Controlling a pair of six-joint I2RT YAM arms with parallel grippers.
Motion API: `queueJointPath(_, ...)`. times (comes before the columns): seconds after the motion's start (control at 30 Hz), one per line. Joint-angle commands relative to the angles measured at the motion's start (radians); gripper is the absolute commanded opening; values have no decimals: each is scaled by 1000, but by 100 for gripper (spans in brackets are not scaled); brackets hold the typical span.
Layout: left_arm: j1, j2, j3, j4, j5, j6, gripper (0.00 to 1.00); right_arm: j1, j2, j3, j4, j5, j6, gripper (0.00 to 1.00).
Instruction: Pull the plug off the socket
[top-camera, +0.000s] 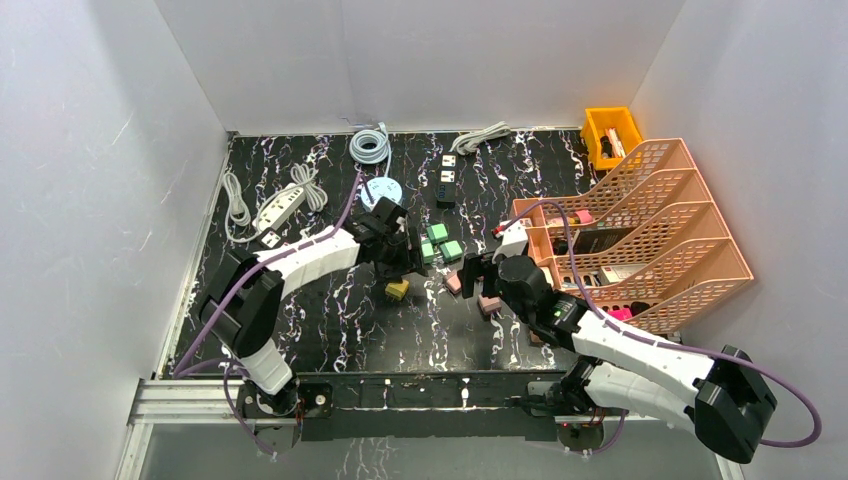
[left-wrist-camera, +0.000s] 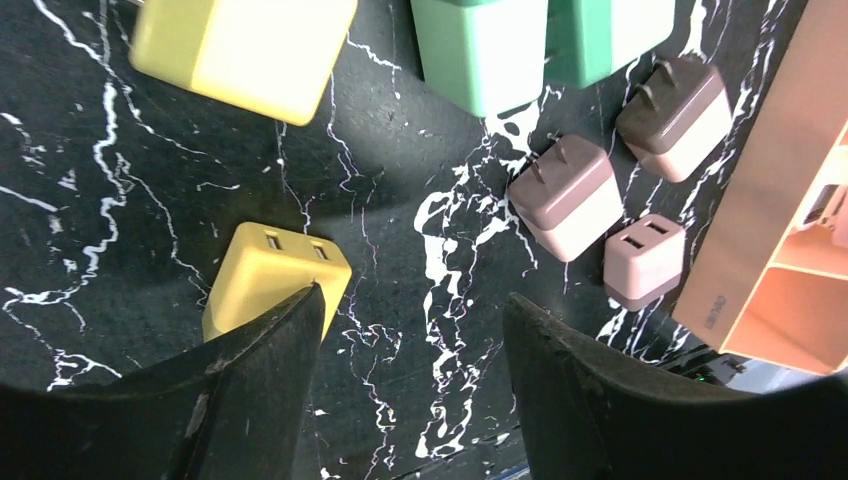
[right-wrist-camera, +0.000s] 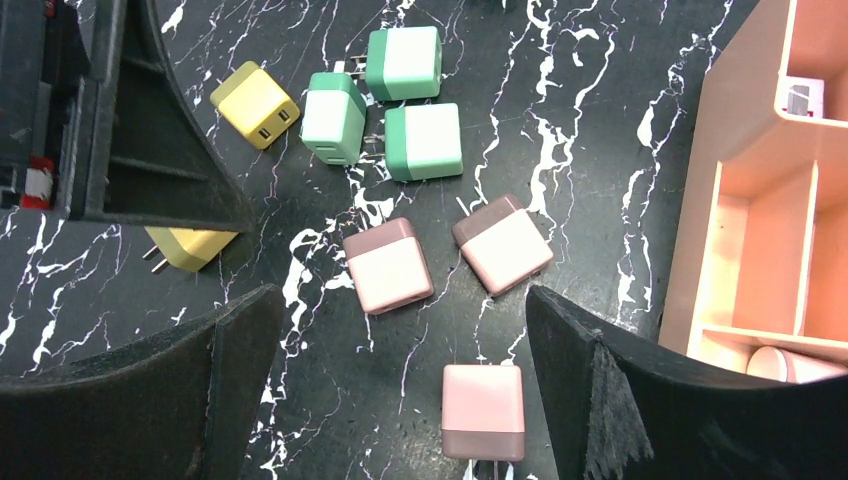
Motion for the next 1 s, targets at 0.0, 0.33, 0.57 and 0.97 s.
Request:
queueJointPath(0.0, -40, 36, 34, -41, -68, 27, 63, -2, -29, 1, 13, 19, 16, 98)
queueJointPath(0.33, -58, -59, 100, -107, -235, 220, 70, -4, -39, -20, 14, 12, 11, 98)
queueJointPath(0.57, -58, -66, 58, -99, -241, 332, 66, -3, -28, -16, 23, 6, 3, 98)
queueJointPath(0.97, -57, 18, -8, -57, -188, 390, 63, -4, -3, -13, 35, -11, 1, 98)
